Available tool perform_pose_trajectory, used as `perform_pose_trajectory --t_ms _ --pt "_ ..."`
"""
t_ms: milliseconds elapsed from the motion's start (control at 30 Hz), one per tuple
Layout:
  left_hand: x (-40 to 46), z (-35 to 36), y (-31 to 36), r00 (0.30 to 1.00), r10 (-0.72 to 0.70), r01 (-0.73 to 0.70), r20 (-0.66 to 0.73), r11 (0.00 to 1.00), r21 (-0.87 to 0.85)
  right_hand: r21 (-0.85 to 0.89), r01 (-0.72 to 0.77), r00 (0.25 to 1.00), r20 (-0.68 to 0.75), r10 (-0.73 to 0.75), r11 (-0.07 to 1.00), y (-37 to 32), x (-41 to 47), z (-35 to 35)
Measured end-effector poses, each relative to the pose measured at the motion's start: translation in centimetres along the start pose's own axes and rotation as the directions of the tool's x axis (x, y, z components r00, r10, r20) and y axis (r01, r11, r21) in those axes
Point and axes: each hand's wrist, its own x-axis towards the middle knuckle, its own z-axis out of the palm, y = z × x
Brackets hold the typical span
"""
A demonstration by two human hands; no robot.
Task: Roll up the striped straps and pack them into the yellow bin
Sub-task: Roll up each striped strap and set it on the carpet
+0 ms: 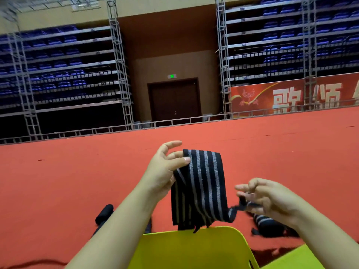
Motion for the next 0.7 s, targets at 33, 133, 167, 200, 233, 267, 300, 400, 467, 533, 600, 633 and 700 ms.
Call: perform_pose_trajectory --t_ms 33,133,167,200,233,267,300,400,467,533,600,633,700 --pt "-0.5 0.2 0.5 0.999 0.011 -0.011 0.036 1.000 0.008 0.032 -0.016 0.999 -0.032 0.017 0.999 -0.1 0.1 0.1" --pt "-1.7 0.7 1.1 0.989 0.043 -0.055 0.140 0.995 0.087 -0.020 -0.143 0.982 0.122 0.144 0.990 -0.3 0.2 1.7" --pt "-2.1 1.0 1.2 0.985 0.053 -0.074 0.165 0.990 0.118 -0.031 -0.161 0.970 0.180 0.164 0.986 -0.4 0.1 2.5" --pt "-2.5 1.1 1.1 0.979 0.068 -0.099 0.193 0.983 0.155 -0.026 -0.178 0.951 0.252 0.179 0.984 -0.6 0.0 3.4" --pt "-3.0 1.3 1.1 0.972 0.079 -0.124 0.222 0.973 0.194 -0.030 -0.194 0.935 0.296 0.194 0.981 -0.6 -0.1 4.2" --pt "-3.6 1.3 1.0 0.963 0.087 -0.149 0.255 0.961 0.235 -0.031 -0.205 0.925 0.319 0.204 0.978 -0.5 -0.1 4.9" --pt "-4.1 1.3 0.9 0.955 0.088 -0.168 0.285 0.947 0.272 -0.036 -0.207 0.923 0.325 0.208 0.978 -0.2 0.0 5.4" --pt "-5.7 0.7 0.5 0.936 0.074 -0.197 0.344 0.920 0.339 -0.024 -0.206 0.924 0.325 0.203 0.978 1.2 0.5 6.1" --pt "-6.6 0.3 0.1 0.929 0.066 -0.207 0.363 0.908 0.365 -0.034 -0.187 0.925 0.332 0.187 0.982 2.0 0.4 6.3" --pt "-7.4 -0.1 -0.5 0.923 0.065 -0.223 0.379 0.892 0.392 -0.040 -0.170 0.933 0.316 0.174 0.985 2.8 0.2 6.6" --pt "-8.1 -0.3 -1.4 0.919 0.054 -0.234 0.390 0.872 0.431 -0.019 -0.144 0.941 0.306 0.143 0.989 3.6 -0.1 6.8" --pt "-8.4 -0.3 -1.9 0.916 0.044 -0.237 0.398 0.861 0.450 0.020 -0.131 0.940 0.321 0.118 0.991 4.2 -0.1 6.8" --pt "-9.3 -0.3 -3.0 0.906 0.018 -0.244 0.424 0.840 0.485 0.135 -0.103 0.948 0.314 0.056 0.986 5.2 0.1 6.8"
